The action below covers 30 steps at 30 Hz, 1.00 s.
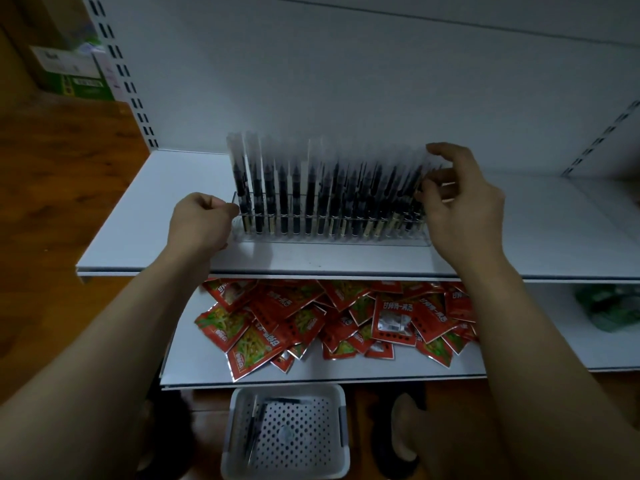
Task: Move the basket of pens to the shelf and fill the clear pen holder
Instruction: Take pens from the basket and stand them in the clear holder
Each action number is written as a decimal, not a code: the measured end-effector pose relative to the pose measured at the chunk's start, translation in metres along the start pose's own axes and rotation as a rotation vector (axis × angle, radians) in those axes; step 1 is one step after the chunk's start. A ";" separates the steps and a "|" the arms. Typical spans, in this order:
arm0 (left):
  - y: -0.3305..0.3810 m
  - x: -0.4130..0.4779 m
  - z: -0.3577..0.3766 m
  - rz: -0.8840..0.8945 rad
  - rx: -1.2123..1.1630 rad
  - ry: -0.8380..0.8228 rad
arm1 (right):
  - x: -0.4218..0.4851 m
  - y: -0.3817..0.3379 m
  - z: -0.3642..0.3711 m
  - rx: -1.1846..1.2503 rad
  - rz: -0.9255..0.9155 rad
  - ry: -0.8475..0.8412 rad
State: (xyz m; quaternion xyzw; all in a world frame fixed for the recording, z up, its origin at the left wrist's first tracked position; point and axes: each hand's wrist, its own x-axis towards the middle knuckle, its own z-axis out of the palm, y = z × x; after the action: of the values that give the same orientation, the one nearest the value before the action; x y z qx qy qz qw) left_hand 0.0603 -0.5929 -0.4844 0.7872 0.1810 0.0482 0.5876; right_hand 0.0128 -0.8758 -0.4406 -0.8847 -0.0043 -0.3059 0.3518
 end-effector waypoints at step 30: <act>-0.163 -0.106 -0.011 -0.309 0.393 -0.335 | -0.167 -0.016 0.120 -0.311 0.121 -1.261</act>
State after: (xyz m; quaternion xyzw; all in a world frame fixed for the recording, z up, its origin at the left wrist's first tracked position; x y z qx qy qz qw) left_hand -0.0782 -0.5795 -0.6202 0.8459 0.2050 -0.2083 0.4462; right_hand -0.0620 -0.7539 -0.5892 -0.9338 -0.1155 0.2951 0.1661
